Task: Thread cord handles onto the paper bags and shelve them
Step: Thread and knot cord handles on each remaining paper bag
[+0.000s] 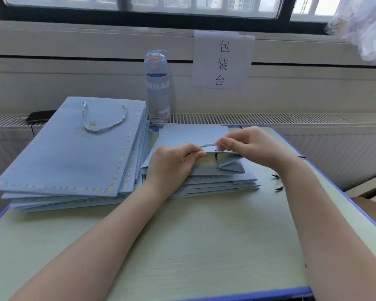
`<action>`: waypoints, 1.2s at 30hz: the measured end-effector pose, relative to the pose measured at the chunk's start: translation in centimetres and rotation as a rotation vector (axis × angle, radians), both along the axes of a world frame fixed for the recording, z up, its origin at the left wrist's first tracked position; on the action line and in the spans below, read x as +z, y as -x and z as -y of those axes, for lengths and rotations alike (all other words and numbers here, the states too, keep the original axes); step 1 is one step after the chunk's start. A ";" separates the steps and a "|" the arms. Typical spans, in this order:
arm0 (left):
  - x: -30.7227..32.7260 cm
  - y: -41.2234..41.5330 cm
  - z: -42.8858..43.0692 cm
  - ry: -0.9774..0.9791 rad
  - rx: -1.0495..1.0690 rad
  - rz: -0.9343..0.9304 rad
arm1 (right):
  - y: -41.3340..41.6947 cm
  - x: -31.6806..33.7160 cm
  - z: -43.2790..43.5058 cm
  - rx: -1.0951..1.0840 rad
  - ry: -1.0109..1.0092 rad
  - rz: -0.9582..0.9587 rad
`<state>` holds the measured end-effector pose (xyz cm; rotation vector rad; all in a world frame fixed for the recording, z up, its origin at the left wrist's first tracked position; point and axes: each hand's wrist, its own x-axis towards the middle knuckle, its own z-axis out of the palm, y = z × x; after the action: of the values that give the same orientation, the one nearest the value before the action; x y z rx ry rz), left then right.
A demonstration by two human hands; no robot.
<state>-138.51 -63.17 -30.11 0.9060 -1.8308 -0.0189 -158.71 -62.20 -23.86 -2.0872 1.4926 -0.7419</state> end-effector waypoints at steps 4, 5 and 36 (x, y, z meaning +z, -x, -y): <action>0.3 -0.2 -0.1 -0.084 0.019 -0.060 | -0.2 0.2 -0.3 0.049 -0.048 -0.006; 0.4 -0.3 -0.1 -0.105 0.029 -0.073 | -0.2 0.1 -0.3 0.069 -0.051 0.003; 1.8 2.0 -2.6 -0.479 -0.071 -0.281 | -1.8 -0.3 -0.5 -0.024 0.473 0.181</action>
<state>-140.56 -60.58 -28.33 1.1013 -1.6160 -0.6216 -156.95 -61.75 -24.15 -2.2543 1.3377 -1.3637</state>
